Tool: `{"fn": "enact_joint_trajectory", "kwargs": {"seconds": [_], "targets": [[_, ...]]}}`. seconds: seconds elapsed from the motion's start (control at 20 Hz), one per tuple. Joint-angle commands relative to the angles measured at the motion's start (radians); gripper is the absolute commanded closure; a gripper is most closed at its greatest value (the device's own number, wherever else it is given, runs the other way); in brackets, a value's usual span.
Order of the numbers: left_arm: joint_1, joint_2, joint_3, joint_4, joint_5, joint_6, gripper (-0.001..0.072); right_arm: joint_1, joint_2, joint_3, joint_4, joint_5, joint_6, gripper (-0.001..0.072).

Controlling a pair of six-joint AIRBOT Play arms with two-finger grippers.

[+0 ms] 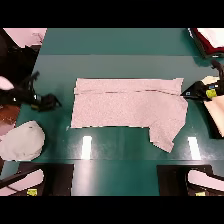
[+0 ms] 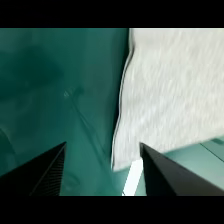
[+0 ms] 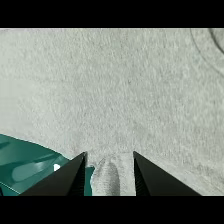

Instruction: Fold the shirts.

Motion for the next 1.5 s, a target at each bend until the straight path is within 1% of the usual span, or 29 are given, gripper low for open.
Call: {"fn": "enact_joint_trajectory", "kwargs": {"seconds": [0.0, 0.1, 0.15, 0.45, 0.65, 0.85, 0.9, 0.95, 1.0, 1.05, 1.1, 1.25, 1.35, 1.45], "targets": [[0.029, 0.084, -0.247, -0.138, 0.022, 0.050, 0.0174, -0.017, 0.109, -0.125, 0.039, -0.063, -0.019, 0.0374], [0.029, 0.084, -0.317, -0.269, 0.054, 0.100, 0.0173, -0.015, 0.138, -0.159, 0.040, -0.069, -0.019, 0.0373], [0.026, 0.084, -0.337, -0.295, 0.063, 0.113, 0.0174, -0.016, 0.150, -0.171, 0.039, -0.069, -0.019, 0.0373], [0.026, 0.083, -0.378, -0.297, 0.106, 0.109, 0.0175, -0.015, 0.171, -0.177, 0.041, -0.068, -0.019, 0.0374], [0.024, 0.078, -0.378, -0.322, 0.172, 0.108, 0.0175, -0.015, 0.171, -0.177, 0.041, -0.067, -0.019, 0.0374], [-0.093, 0.065, -0.378, -0.329, 0.246, 0.097, 0.0176, -0.015, 0.171, -0.177, 0.041, -0.068, -0.018, 0.0374], [-0.114, 0.064, -0.378, -0.330, 0.263, 0.074, 0.0261, -0.015, 0.171, -0.177, 0.041, -0.063, -0.018, 0.0374], [-0.127, 0.065, -0.375, -0.332, 0.264, 0.076, 0.0448, -0.016, 0.171, -0.177, 0.040, -0.059, -0.019, 0.0374], [-0.128, 0.065, -0.368, -0.333, 0.254, 0.082, 0.0593, -0.019, 0.171, -0.177, 0.039, -0.046, -0.019, 0.0374], [-0.128, 0.065, -0.356, -0.327, 0.240, 0.084, 0.0685, -0.029, 0.171, -0.177, 0.031, -0.032, -0.019, 0.0374], [-0.128, 0.065, -0.340, -0.324, 0.227, 0.083, 0.0684, -0.043, 0.171, -0.177, 0.021, -0.008, -0.019, 0.0374], [-0.128, 0.070, -0.267, -0.301, 0.172, 0.085, 0.0684, -0.110, 0.200, -0.229, -0.113, 0.028, -0.018, 0.0374], [-0.128, 0.074, -0.224, -0.300, 0.152, 0.103, 0.0684, -0.179, 0.242, -0.332, -0.201, 0.008, -0.009, 0.0374], [-0.128, 0.074, -0.199, -0.303, 0.156, 0.103, 0.0684, -0.255, 0.276, -0.452, -0.225, -0.031, 0.011, 0.0374]]}}
